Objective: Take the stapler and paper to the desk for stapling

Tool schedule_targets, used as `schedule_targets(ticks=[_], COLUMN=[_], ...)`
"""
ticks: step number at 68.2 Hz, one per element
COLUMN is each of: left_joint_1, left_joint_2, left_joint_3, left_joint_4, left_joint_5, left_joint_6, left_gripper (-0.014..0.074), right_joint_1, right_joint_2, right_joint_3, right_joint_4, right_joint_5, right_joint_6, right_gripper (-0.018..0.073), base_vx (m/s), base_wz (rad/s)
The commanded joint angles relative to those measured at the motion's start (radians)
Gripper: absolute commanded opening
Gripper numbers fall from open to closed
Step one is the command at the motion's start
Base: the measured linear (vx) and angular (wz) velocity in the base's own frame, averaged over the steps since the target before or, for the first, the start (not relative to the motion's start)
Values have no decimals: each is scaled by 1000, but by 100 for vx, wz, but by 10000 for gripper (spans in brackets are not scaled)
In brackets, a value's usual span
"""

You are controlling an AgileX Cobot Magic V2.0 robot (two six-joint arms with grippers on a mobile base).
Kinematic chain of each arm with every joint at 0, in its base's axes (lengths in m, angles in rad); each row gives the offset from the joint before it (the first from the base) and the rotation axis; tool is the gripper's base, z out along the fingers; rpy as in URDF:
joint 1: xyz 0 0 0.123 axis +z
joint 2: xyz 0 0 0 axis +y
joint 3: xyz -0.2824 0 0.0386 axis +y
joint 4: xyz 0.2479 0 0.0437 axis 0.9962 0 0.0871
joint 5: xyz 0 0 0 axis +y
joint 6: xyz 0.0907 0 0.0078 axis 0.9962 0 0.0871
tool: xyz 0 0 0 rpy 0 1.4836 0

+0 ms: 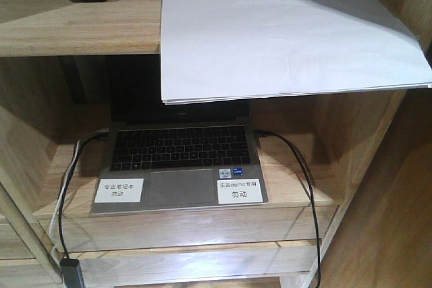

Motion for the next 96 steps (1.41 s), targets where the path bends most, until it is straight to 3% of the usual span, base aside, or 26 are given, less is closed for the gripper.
schedule_targets(ticks=[1, 20, 28, 36, 42, 50, 79, 96], left_joint_1=[-5, -5, -5, -5, -5, -5, -5, -5], left_joint_2=[-15, -15, -15, -15, -14, -13, 257, 310], left_joint_3=[12, 11, 10, -1, -46, -154, -616, -625], left_joint_4=[-7, -7, -7, -7, -7, -7, -9, -7], left_joint_5=[-76, -94, -211, -399, -439, -362, 199, 200], left_joint_6=[-5, -5, -5, -9, -9, -9, -8, -8], left_gripper=[-6, -6, -6, -6, -6, -6, -6, -6], right_joint_1=[-5, -5, -5, -5, -5, -5, -5, -5], right_joint_2=[-10, -10, -10, -10, -10, -10, -10, -10], right_joint_3=[5, 5, 5, 5, 5, 5, 5, 5], right_joint_4=[-5, -5, -5, -5, -5, -5, -5, -5], right_joint_5=[-77, -77, -77, -77, -77, -77, -77, -77], right_joint_6=[-3, -3, -3, -3, -3, -3, -3, -3], right_gripper=[-10, -10, -10, -10, -10, -10, -10, -10], base_vx=[0, 0, 0, 0, 0, 0, 0, 0], base_wz=[0, 0, 0, 0, 0, 0, 0, 0])
